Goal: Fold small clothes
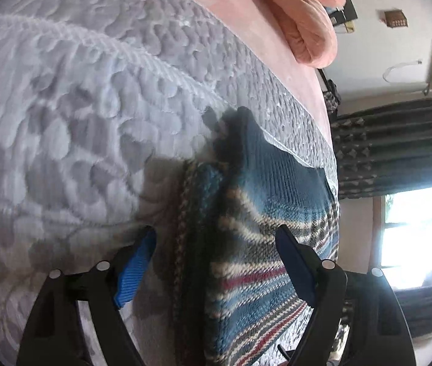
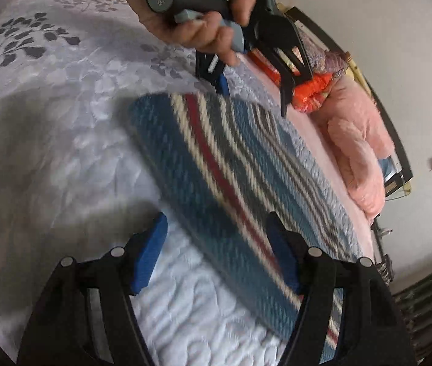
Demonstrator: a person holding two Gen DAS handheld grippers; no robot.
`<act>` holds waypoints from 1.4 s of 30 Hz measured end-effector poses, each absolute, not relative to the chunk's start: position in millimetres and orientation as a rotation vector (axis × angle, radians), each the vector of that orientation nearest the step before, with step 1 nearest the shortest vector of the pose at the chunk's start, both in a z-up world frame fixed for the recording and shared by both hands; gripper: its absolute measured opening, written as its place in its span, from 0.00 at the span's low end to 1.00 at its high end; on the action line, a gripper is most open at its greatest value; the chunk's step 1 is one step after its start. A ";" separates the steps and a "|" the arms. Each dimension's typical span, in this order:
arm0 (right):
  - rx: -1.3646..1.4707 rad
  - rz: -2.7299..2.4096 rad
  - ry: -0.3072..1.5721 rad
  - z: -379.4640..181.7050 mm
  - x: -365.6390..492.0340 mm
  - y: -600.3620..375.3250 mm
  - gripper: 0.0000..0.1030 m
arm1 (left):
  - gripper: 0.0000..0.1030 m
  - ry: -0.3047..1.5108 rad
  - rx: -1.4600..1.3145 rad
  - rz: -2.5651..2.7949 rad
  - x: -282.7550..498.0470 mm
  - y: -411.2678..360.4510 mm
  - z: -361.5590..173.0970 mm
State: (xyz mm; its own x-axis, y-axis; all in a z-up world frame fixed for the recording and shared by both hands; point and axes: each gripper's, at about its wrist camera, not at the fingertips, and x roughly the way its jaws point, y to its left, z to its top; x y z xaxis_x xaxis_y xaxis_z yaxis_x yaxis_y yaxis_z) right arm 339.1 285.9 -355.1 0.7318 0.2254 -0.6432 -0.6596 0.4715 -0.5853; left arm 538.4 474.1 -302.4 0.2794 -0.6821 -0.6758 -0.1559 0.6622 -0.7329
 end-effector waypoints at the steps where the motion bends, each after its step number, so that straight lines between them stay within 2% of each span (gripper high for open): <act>1: -0.934 0.567 0.516 -355.8 340.8 291.3 0.63 | 0.78 1.268 -0.812 -0.424 541.4 470.9 -302.7; 6: -0.932 0.533 0.467 -358.2 344.0 317.1 0.57 | 0.77 1.265 -0.805 -0.461 552.6 459.2 -305.5; 7: -0.933 0.527 0.462 -359.1 343.4 322.3 0.55 | 0.73 1.266 -0.798 -0.464 554.3 456.7 -305.4; 8: -0.934 0.522 0.457 -359.7 342.8 325.6 0.55 | 0.59 1.270 -0.798 -0.467 556.3 454.8 -306.2; 10: -0.943 0.508 0.440 -361.4 341.3 336.0 0.50 | 0.41 1.292 -0.791 -0.464 559.5 453.1 -309.5; 12: -0.939 0.504 0.435 -361.0 334.8 344.8 0.48 | 0.37 1.303 -0.772 -0.449 560.3 452.1 -310.9; 14: -0.928 0.513 0.446 -360.2 333.5 350.9 0.37 | 0.34 1.304 -0.773 -0.439 559.8 452.5 -310.1; 15: -0.911 0.524 0.471 -359.3 334.8 353.4 0.28 | 0.32 1.305 -0.769 -0.438 559.5 452.1 -308.4; 17: -0.877 0.528 0.491 -355.7 336.1 352.8 0.23 | 0.27 1.305 -0.757 -0.428 559.3 451.9 -303.9; 19: -0.840 0.531 0.508 -350.8 330.8 349.0 0.16 | 0.26 1.310 -0.747 -0.420 560.4 451.7 -299.2; 22: -0.798 0.536 0.518 -339.9 330.6 342.2 0.13 | 0.23 1.318 -0.726 -0.406 562.2 449.9 -289.5; 42: -0.576 0.493 0.524 -249.7 356.8 292.1 0.11 | 0.21 1.310 -0.565 -0.385 576.8 409.1 -205.8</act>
State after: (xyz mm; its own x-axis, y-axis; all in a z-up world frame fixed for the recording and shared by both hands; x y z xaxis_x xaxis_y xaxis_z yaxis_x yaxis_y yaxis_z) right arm 356.8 292.1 -249.7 0.7588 0.2856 -0.5854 -0.5668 0.7323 -0.3775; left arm 576.8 409.1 -205.8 0.2254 -0.5671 -0.7922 -0.0479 0.8057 -0.5904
